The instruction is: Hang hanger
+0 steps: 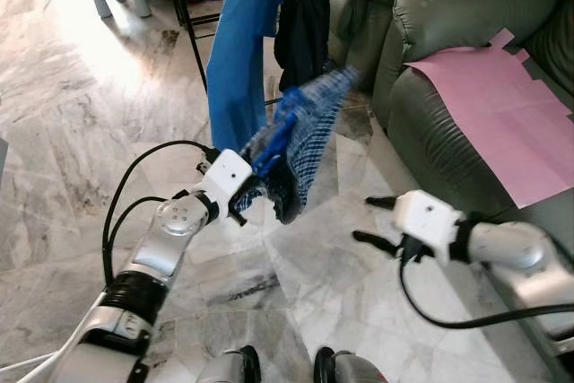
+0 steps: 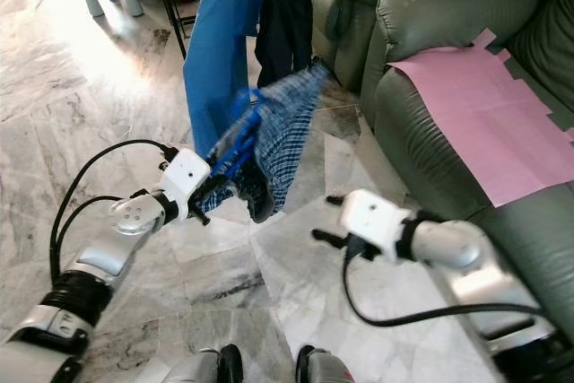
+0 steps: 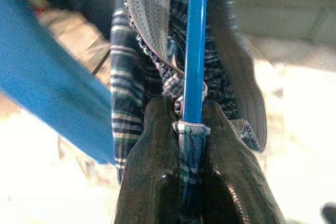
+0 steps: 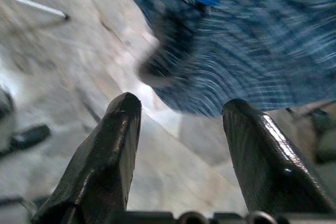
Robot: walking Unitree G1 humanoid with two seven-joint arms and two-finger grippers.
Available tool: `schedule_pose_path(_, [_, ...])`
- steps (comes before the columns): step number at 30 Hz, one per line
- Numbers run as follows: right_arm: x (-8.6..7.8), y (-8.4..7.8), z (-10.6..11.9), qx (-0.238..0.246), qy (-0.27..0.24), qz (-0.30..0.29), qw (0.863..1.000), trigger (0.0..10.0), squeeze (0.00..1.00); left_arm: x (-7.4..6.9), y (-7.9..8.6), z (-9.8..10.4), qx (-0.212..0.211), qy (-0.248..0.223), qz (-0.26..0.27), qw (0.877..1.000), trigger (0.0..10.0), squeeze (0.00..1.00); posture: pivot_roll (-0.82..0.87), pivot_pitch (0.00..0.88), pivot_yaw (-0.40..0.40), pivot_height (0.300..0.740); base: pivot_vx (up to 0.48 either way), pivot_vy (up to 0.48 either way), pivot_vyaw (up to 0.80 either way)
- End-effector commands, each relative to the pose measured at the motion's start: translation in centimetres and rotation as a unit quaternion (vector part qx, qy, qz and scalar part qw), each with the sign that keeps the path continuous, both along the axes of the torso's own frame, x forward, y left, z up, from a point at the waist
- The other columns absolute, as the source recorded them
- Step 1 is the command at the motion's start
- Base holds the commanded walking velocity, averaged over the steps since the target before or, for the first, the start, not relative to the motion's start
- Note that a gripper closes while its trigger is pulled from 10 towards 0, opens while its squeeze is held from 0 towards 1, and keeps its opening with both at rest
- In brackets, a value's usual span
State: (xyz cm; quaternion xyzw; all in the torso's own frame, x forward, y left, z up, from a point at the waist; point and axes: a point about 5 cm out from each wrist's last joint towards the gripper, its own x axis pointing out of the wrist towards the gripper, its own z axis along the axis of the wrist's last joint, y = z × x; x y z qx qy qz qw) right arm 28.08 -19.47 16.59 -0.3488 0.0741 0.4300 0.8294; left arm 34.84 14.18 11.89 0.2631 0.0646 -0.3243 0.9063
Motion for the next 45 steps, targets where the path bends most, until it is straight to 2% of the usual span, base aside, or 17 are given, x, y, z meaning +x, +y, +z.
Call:
schedule_pose_path(1, [-0.1, -0.8, 0.1, -0.013, -0.001, 0.000, 1.000, 10.0, 1.00, -0.5, -0.1, -0.1, 0.024, -0.003, -0.049, 0.998, 0.0, 0.00, -0.08, 0.193, -0.008, 0.740, 0.000, 0.000, 0.00])
schedule_pose_path(4, [0.2, -1.6, 0.5, -0.023, -0.011, -0.009, 1.000, 10.0, 1.00, -1.3, 0.2, 0.0, 0.059, -0.004, -0.118, 0.991, 0.0, 0.00, -0.09, 0.194, -0.009, 0.740, 0.000, 0.000, 0.00])
schedule_pose_path(8, [0.2, -1.8, 0.7, -0.024, -0.013, -0.005, 1.000, 10.0, 1.00, -1.9, 0.2, 0.5, 0.071, -0.014, -0.176, 0.982, 0.0, 0.00, -0.08, 0.194, -0.011, 0.740, 0.000, 0.000, 0.00])
schedule_pose_path(12, [0.2, -1.7, 0.8, -0.021, -0.015, 0.006, 1.000, 10.0, 1.00, -2.5, -0.1, 0.5, 0.101, -0.028, -0.231, 0.967, 0.0, 0.00, -0.08, 0.194, -0.011, 0.740, 0.000, 0.000, 0.00])
schedule_pose_path(22, [0.6, -1.9, 1.3, -0.021, -0.029, 0.022, 0.999, 10.0, 1.00, -3.6, -2.5, 1.8, 0.056, -0.066, -0.314, 0.946, 0.0, 0.00, -0.09, 0.197, -0.010, 0.740, 0.000, 0.000, 0.00])
schedule_pose_path(24, [1.0, -1.3, 2.7, 0.021, -0.044, 0.025, 0.998, 10.0, 1.00, -4.0, -2.8, 1.3, 0.069, -0.067, -0.326, 0.940, 0.0, 0.00, -0.08, 0.195, -0.004, 0.740, 0.000, 0.000, 0.00])
schedule_pose_path(26, [1.2, -1.0, 3.4, 0.038, -0.049, 0.028, 0.998, 10.0, 1.00, -4.2, -2.9, 0.7, 0.072, -0.060, -0.333, 0.938, 0.0, 0.00, -0.08, 0.195, -0.003, 0.740, 0.000, 0.000, 0.00])
schedule_pose_path(29, [1.2, -1.0, 3.5, 0.034, -0.048, 0.033, 0.998, 10.0, 1.00, -4.3, -2.9, 0.5, 0.070, -0.059, -0.331, 0.939, 0.0, 0.00, -0.08, 0.195, -0.003, 0.740, 0.000, 0.000, 0.00])
schedule_pose_path(31, [1.1, -1.1, 3.3, 0.037, -0.035, 0.036, 0.998, 10.0, 1.00, -3.9, -2.9, 0.4, 0.070, -0.066, -0.310, 0.946, 0.0, 0.00, -0.08, 0.194, -0.002, 0.740, 0.000, 0.000, 0.00])
schedule_pose_path(33, [1.0, -1.1, 2.8, 0.042, -0.027, 0.034, 0.998, 10.0, 1.00, -2.9, -2.7, 0.5, 0.080, -0.087, -0.267, 0.956, 0.0, 0.00, -0.08, 0.193, -0.004, 0.740, 0.000, 0.000, 0.00])
schedule_pose_path(35, [0.9, -0.9, 1.8, 0.029, -0.024, 0.030, 0.999, 10.0, 1.00, -1.4, -2.0, 0.6, 0.097, -0.112, -0.195, 0.970, 0.0, 0.00, -0.08, 0.188, -0.005, 0.740, 0.000, 0.000, 0.00])
schedule_pose_path(36, [0.8, -0.6, 1.3, 0.023, -0.026, 0.030, 0.999, 10.0, 1.00, -0.9, -1.8, 0.7, 0.095, -0.116, -0.168, 0.974, 0.5, 0.00, -0.08, 0.188, -0.005, 0.740, 0.000, 0.000, 0.00])
schedule_pose_path(37, [0.6, 0.0, 0.3, 0.028, -0.028, 0.026, 0.999, 10.0, 1.00, -0.1, -1.3, 0.7, 0.076, -0.108, -0.121, 0.984, 0.0, 0.00, -0.08, 0.178, -0.001, 0.740, 0.000, 0.000, 0.00])
schedule_pose_path(40, [0.3, 0.5, -0.4, 0.031, -0.025, 0.029, 0.999, 10.0, 1.00, 0.1, -1.0, 0.4, 0.074, -0.098, -0.103, 0.987, 0.0, 0.00, -0.08, 0.175, 0.002, 0.740, 0.000, 0.000, 0.00])
schedule_pose_path(41, [-0.4, 1.2, -0.9, 0.036, -0.009, 0.043, 0.998, 10.0, 1.00, 0.3, -0.6, -0.3, 0.090, -0.077, -0.081, 0.990, 1.2, 0.00, -0.08, 0.165, 0.010, 0.740, 0.000, 0.000, 0.00])
schedule_pose_path(44, [-1.2, 2.3, -1.0, 0.077, 0.029, 0.056, 0.995, 10.0, 1.00, 0.7, 0.2, -1.3, 0.101, -0.046, -0.039, 0.993, 1.5, 0.00, -0.09, 0.156, 0.021, 0.740, 0.000, 0.000, 0.00])
schedule_pose_path(45, [-1.3, 2.4, -1.0, 0.082, 0.032, 0.058, 0.994, 10.0, 1.00, 0.8, 0.3, -1.4, 0.101, -0.044, -0.033, 0.993, 1.1, 0.00, -0.09, 0.156, 0.021, 0.740, 0.000, 0.000, 0.00])
